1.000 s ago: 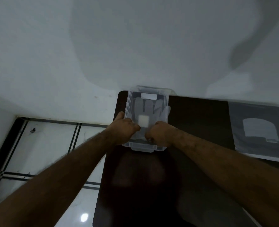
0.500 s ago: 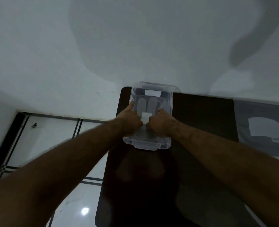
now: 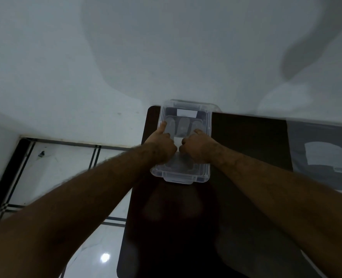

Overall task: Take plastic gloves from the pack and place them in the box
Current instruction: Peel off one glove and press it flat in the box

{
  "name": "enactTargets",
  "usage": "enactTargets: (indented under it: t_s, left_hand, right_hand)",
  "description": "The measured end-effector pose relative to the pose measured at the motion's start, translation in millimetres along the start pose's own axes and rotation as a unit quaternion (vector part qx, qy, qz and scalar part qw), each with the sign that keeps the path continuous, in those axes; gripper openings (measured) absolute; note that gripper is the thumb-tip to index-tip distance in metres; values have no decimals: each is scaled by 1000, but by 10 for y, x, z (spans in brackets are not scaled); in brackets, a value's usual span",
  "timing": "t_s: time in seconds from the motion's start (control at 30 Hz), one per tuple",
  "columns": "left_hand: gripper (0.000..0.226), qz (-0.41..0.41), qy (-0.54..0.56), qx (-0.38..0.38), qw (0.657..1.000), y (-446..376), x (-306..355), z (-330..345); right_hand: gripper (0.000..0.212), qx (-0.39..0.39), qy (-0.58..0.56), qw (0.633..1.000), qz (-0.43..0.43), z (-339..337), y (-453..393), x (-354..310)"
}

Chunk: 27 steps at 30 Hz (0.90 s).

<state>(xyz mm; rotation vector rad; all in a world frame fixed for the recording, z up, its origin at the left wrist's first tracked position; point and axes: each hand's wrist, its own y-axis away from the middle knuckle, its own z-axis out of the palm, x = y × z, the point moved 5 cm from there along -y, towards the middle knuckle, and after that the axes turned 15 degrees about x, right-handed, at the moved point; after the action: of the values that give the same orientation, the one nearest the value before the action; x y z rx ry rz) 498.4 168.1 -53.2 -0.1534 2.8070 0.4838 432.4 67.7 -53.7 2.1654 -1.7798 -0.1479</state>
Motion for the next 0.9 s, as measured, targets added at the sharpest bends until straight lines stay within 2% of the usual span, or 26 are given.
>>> enactTargets:
  t_s: [0.13,0.27,0.4,0.47,0.57,0.7,0.77,0.9]
  left_hand:
    - [30,-24,20,29,999,-88,-139,-48]
    - [45,-52,38,3,998,-165,-248,-39]
    - [46,-66,42,-25,997,-142,-263,-49]
    - [46,-76,47,11,996,-82,-249,-156]
    - [43,-97,78,56,991,149,-89,-391]
    - [42,-151,158,79,973,568,383,-708]
    - [43,-168,195,96,961,741,715,-884]
    - [36,-178,265,118,940,913,1528,-1204]
  right_hand:
    - [30,-5,16,999,46,-48,38,90]
    - [40,-42,26,995,81,-26,79,131]
    - [45,-42,28,996,69,-37,137,124]
    - [35,7,18,998,67,-142,237,124]
    - [22,123,-31,989,72,-307,558,108]
    - [20,247,-93,962,73,-337,1263,13]
    - [27,270,-112,954,71,-250,1680,-75]
    - [38,224,-141,963,61,137,2545,-248]
